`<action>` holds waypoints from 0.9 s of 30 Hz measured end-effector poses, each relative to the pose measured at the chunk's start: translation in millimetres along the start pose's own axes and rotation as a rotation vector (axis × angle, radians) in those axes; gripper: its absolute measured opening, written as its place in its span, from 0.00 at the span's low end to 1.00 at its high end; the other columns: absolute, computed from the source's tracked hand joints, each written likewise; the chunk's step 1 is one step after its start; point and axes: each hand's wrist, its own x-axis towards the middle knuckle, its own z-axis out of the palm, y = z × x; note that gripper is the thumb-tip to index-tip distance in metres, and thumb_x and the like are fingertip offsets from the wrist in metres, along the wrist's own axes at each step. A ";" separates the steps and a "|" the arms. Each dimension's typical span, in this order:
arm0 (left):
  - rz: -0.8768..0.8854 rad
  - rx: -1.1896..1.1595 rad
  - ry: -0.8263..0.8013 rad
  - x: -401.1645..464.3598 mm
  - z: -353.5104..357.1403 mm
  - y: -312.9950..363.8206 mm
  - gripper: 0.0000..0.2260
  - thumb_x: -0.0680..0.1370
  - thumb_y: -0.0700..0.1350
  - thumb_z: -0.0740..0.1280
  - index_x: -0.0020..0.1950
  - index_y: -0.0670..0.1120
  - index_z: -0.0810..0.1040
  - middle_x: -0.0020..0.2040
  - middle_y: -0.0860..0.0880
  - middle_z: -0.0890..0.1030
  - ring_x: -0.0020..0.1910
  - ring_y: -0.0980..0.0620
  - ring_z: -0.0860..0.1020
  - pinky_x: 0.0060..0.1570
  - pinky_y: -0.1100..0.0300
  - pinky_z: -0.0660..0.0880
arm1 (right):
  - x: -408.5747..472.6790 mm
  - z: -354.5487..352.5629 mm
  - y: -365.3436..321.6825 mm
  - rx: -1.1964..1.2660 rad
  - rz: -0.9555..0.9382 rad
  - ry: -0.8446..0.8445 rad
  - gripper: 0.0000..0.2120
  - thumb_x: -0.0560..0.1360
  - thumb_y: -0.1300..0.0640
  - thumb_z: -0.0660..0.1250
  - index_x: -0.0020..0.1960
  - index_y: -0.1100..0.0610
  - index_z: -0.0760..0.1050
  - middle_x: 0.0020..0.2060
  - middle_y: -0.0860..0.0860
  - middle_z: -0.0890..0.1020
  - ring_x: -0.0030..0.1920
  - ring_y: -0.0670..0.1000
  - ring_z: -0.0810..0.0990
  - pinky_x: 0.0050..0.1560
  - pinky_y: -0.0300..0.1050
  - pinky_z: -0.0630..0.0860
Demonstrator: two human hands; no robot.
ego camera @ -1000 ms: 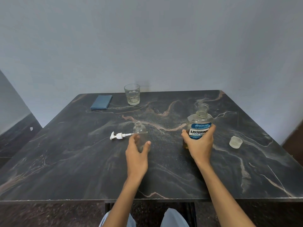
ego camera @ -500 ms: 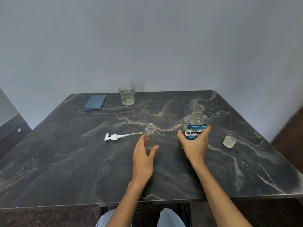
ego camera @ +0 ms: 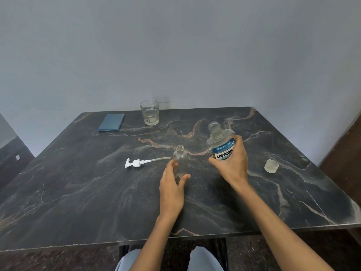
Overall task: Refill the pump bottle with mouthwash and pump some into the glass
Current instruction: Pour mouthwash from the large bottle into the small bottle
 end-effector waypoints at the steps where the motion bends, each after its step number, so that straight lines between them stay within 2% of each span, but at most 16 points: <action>1: -0.003 -0.007 0.000 0.3 -0.1 -0.3 0.26 0.75 0.43 0.70 0.70 0.49 0.66 0.66 0.49 0.74 0.63 0.57 0.72 0.63 0.63 0.67 | 1.6 -2.1 -2.6 -0.029 -0.033 -0.017 0.33 0.55 0.57 0.78 0.54 0.50 0.65 0.47 0.47 0.75 0.49 0.50 0.76 0.48 0.47 0.77; 3: -0.010 -0.015 0.000 0.5 -0.2 -1.1 0.26 0.75 0.43 0.70 0.70 0.50 0.66 0.66 0.50 0.74 0.63 0.57 0.71 0.63 0.62 0.68 | 4.6 -5.7 -7.4 -0.103 -0.104 -0.058 0.33 0.55 0.57 0.79 0.55 0.52 0.66 0.48 0.47 0.75 0.49 0.50 0.75 0.49 0.49 0.76; 6: -0.022 -0.017 -0.001 0.7 0.4 -2.0 0.26 0.75 0.44 0.70 0.70 0.51 0.66 0.66 0.50 0.74 0.64 0.56 0.71 0.65 0.59 0.68 | 8.1 -9.2 -14.7 -0.208 -0.194 -0.111 0.33 0.55 0.56 0.79 0.54 0.53 0.67 0.46 0.47 0.75 0.47 0.48 0.73 0.48 0.46 0.74; 10: -0.021 -0.017 0.008 1.1 0.9 -2.2 0.25 0.74 0.43 0.71 0.69 0.50 0.66 0.66 0.50 0.74 0.63 0.57 0.71 0.64 0.60 0.68 | 10.6 -11.3 -22.2 -0.341 -0.304 -0.143 0.31 0.56 0.56 0.80 0.53 0.55 0.68 0.43 0.50 0.76 0.42 0.48 0.71 0.44 0.44 0.68; 16: -0.032 -0.030 0.004 1.6 0.9 -2.9 0.26 0.74 0.43 0.71 0.70 0.50 0.66 0.66 0.51 0.74 0.63 0.58 0.71 0.62 0.64 0.67 | 16.1 -16.9 -28.1 -0.493 -0.332 -0.204 0.31 0.56 0.57 0.81 0.53 0.56 0.69 0.43 0.52 0.76 0.41 0.49 0.70 0.44 0.49 0.72; 23: -0.038 -0.030 0.000 2.4 1.4 -4.0 0.26 0.74 0.43 0.71 0.70 0.50 0.66 0.66 0.51 0.74 0.63 0.59 0.71 0.62 0.64 0.67 | 16.3 -18.0 -34.6 -0.573 -0.363 -0.232 0.32 0.57 0.57 0.81 0.56 0.57 0.70 0.46 0.54 0.77 0.42 0.48 0.68 0.45 0.45 0.68; 27: -0.042 -0.032 -0.005 2.5 1.6 -4.3 0.26 0.74 0.42 0.70 0.70 0.51 0.66 0.66 0.50 0.73 0.64 0.58 0.71 0.63 0.64 0.67 | 15.4 -18.4 -36.2 -0.610 -0.382 -0.252 0.30 0.59 0.57 0.80 0.57 0.57 0.70 0.47 0.54 0.77 0.43 0.48 0.70 0.46 0.46 0.68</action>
